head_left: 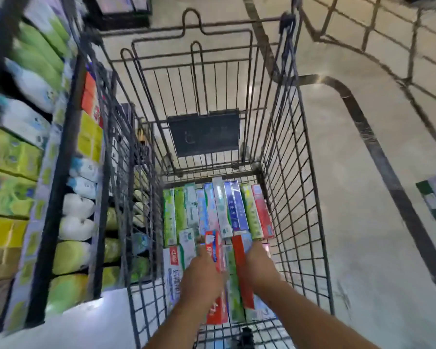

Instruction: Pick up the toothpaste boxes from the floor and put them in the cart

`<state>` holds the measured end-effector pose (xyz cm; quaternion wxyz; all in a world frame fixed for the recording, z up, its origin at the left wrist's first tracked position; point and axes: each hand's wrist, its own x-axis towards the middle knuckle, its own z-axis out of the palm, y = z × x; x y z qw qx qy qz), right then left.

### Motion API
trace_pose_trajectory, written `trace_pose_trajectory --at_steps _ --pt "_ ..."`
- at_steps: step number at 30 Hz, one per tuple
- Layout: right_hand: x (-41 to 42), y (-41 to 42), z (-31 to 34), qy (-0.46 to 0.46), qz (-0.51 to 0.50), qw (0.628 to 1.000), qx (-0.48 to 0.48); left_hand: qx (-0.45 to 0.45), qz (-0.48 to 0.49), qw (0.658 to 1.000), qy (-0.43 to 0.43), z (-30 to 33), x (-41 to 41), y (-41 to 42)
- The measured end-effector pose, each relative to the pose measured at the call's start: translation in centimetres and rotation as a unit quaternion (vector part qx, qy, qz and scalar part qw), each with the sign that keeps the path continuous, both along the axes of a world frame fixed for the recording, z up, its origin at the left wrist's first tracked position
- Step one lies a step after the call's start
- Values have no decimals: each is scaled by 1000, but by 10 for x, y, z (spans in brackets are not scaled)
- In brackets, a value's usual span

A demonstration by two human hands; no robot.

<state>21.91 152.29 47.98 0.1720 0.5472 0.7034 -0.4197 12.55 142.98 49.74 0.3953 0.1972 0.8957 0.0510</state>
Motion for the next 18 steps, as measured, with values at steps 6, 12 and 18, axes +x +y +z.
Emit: trace_pose_trajectory --at_steps 6,12,18 --pt "2 -24 -46 -18 56 998 -24 -20 -1 999 28 -48 11 -15" --pt "-10 -37 -72 -38 56 997 -44 -74 -72 992 78 -66 12 -9" --pt "-17 -37 -71 -45 137 988 -48 -96 -99 990 44 -74 16 -15"
